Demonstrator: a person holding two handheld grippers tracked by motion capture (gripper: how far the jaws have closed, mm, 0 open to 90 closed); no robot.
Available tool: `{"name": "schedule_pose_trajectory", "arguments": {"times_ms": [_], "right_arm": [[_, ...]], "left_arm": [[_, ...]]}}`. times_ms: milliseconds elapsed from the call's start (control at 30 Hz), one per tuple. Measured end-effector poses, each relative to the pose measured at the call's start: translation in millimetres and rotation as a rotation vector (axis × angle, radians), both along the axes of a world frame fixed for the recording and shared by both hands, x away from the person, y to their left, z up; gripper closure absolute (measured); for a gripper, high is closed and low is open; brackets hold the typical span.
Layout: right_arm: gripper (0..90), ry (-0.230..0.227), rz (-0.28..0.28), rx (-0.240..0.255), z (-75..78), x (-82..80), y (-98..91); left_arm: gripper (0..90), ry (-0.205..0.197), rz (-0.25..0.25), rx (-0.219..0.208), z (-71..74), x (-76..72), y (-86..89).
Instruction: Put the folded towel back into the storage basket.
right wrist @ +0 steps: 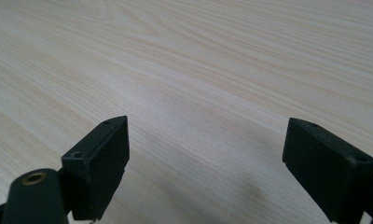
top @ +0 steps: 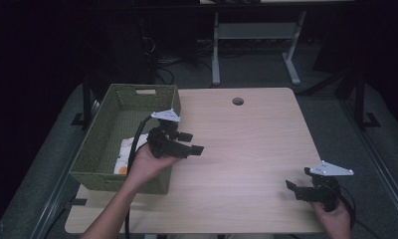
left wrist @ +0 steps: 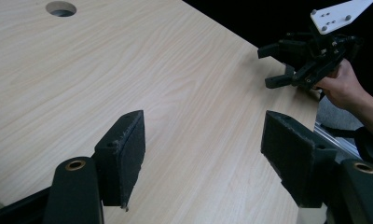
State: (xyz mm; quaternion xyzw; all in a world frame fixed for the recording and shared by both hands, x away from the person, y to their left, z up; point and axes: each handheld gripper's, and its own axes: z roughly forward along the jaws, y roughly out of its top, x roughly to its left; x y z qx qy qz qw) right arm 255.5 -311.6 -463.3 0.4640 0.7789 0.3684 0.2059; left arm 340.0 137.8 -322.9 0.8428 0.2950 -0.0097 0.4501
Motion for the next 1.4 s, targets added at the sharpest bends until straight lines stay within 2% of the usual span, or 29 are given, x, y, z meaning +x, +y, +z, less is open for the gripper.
{"name": "schedule_pose_trajectory", "arguments": {"times_ms": [800,1400], "right_arm": [[14.3,0.007,0.0,0.0,-1.4,-0.2,0.7],[14.3,0.013,0.0,-0.005,-2.7,0.0,1.2]], "left_arm": [[29.1,0.01,-0.071,0.012,-15.4,-10.0,-35.9],[26.1,0.023,-0.093,0.01,-29.3,-18.3,-59.1]]}}
